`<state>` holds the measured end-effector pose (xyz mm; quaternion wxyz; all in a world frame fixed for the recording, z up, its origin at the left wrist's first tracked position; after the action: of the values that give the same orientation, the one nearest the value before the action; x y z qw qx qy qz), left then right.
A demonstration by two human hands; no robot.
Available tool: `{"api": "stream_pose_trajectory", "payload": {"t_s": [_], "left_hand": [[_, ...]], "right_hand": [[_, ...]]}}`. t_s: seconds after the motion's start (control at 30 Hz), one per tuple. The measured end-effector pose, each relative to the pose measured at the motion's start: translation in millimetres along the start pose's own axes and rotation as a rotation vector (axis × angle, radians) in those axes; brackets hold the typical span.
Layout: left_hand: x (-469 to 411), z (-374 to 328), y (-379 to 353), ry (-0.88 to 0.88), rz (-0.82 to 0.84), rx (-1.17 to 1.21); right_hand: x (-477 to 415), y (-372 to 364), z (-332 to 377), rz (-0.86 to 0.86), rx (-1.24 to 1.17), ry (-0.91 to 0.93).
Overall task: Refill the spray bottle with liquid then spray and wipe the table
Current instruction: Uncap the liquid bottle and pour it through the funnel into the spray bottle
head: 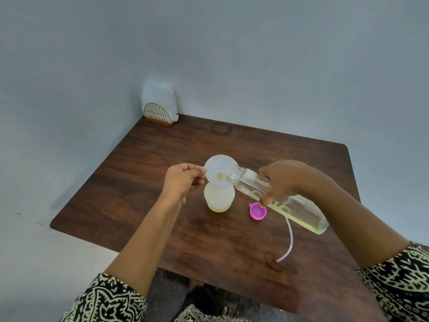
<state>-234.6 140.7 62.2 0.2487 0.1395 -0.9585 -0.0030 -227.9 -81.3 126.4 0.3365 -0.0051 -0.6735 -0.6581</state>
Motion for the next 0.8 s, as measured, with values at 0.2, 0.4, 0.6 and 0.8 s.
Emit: {"api": "stream_pose_trajectory", "payload": {"t_s": [0.2,0.4,0.6,0.8], "left_hand": [[0.0,-0.9,0.1,0.003,0.005,-0.004],[1.4,-1.9,-0.8,0.002,0.014,0.016],[-0.9,-0.3,-0.2,0.006,0.003,0.009],[-1.4,-0.6,-0.5,0.007,-0.001,0.005]], "right_hand": [[0.5,-0.7,0.5,-0.001,-0.001,0.001],[2.2,0.5,1.9,-0.001,0.017,0.005],[1.7,1.2,1.6,0.004,-0.001,0.0],[4.4,3.6,3.7,0.012,-0.007,0.013]]}}
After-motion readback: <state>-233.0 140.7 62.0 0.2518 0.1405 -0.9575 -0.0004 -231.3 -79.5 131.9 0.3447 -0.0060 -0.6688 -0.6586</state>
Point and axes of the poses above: each hand's wrist, its own x-axis away from the middle knuckle, its own y-axis out of the back of the hand, z = x × y, the point moved 8 cm from there along -x, towards the middle knuckle, and after that the axes turned 5 degrees about y, right-handed, at the moved point
